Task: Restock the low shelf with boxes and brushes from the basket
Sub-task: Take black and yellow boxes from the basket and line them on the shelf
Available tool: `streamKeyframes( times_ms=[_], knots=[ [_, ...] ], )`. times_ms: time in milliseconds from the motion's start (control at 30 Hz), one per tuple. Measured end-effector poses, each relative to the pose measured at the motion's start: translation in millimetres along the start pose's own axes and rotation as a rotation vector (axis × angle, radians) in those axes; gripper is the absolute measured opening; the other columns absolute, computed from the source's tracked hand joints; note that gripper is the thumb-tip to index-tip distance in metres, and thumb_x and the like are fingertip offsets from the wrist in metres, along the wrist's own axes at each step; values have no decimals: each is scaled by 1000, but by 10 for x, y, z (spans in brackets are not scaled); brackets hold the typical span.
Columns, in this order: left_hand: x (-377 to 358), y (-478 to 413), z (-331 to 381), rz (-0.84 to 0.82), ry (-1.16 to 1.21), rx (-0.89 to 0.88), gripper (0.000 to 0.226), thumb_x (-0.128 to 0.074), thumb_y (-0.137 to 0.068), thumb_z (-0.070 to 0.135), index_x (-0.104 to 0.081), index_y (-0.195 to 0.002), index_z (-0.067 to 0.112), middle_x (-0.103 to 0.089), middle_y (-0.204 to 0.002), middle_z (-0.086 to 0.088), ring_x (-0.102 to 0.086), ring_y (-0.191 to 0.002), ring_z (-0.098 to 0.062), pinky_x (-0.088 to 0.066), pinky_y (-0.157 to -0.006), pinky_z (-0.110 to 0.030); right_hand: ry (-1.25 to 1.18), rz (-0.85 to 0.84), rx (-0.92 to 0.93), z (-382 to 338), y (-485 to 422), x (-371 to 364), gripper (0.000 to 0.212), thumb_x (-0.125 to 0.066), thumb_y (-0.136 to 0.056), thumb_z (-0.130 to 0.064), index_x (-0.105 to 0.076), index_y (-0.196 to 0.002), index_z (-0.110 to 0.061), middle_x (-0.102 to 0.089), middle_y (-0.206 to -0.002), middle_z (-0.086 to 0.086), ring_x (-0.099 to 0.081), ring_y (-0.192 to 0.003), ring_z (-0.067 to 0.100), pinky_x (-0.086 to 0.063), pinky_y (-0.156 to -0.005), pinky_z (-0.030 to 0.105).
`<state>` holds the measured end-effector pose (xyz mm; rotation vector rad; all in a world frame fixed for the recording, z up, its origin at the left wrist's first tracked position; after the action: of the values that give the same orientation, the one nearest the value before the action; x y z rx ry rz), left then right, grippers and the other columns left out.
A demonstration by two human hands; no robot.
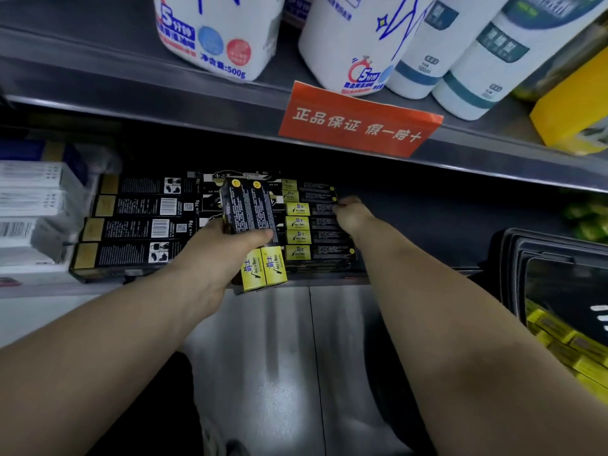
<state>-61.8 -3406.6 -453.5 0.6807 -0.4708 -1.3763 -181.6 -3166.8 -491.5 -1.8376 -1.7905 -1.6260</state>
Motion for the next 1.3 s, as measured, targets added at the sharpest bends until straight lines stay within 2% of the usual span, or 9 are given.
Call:
streamKeyframes(
  times_ms=[233,333,467,567,767,900,1033,1133,1300],
  knots=[
    [-15,32,33,-5,15,-8,40,-75,-76,20,-57,-111,18,-68,-103,-7,-64,-98,-29,-49,-93,-49,211,80,-91,84,87,71,54,-42,-98,-29,-21,-145,-12,-31,-146,18,-34,-131,35,-30,-108,41],
    [-38,63,53,-24,27,-5,40,-74,-76,14,-56,-112,17,-69,-102,-7,-65,-95,-27,-51,-92,-47,286,147,134,-419,392,174,50,-43,-96,-39,-36,-139,-16,-39,-141,14,-38,-127,33,-33,-106,40],
    [-149,140,78,-108,7,10,39,-75,-75,14,-60,-112,16,-72,-97,-7,-68,-88,-25,-55,-79,-39,-330,-478,233,-798,1049,-374,50,-53,-90,-51,-51,-131,-22,-64,-115,2,-64,-100,19,-54,-83,33],
    [-251,198,84,-180,10,10,38,-75,-74,20,-62,-109,15,-73,-95,-7,-69,-86,-23,-55,-76,-36,-372,-630,241,-777,1212,-410,49,-58,-90,-39,-46,-135,-21,-61,-121,2,-64,-100,18,-57,-66,26],
    [-54,90,91,-42,-12,-37,59,-78,-73,29,-53,-125,17,-63,-119,-6,-56,-115,-26,-39,-104,-47,-649,-103,69,-408,642,354,19,-63,-90,-31,-56,-90,-14,-65,-96,7,-66,-80,20,-56,-65,26],
    [-22,40,133,-23,-15,-79,70,-77,-73,30,-46,-134,17,-61,-115,0,-54,-114,-22,-39,-102,-38,-665,151,26,-213,243,649,35,-59,-91,-35,-54,-115,-9,-59,-104,5,-57,-88,17,-51,-68,22],
    [20,36,233,24,-51,-152,62,-75,-75,34,-49,-130,22,-60,-111,5,-56,-101,-16,-41,-83,-28,-440,213,47,-205,7,605,48,-53,-93,-41,-51,-122,-4,-56,-99,8,-52,-84,18,-43,-70,27],
    [73,17,312,69,-80,-195,44,-74,-76,36,-49,-111,29,-57,-94,12,-51,-82,-2,-35,-62,-20,-286,156,48,-211,-104,432,54,-53,-93,-41,-49,-129,-2,-58,-122,15,-56,-111,29,-44,-82,32],
    [84,-1,310,113,-102,-193,51,-73,-77,36,-49,-120,22,-47,-82,17,-42,-73,4,-31,-56,-17,-185,74,-9,-106,-216,182,59,-55,-92,-45,-51,-128,1,-57,-127,15,-54,-115,33,-44,-93,35]
  ],
)
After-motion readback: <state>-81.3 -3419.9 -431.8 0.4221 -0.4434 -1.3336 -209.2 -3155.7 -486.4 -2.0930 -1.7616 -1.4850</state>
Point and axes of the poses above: each hand's wrist, its own y-axis away from the middle knuckle, its own x-axis out of the back of the hand, z = x × y, the point moved 10 cm from there along -y, towards the middle knuckle
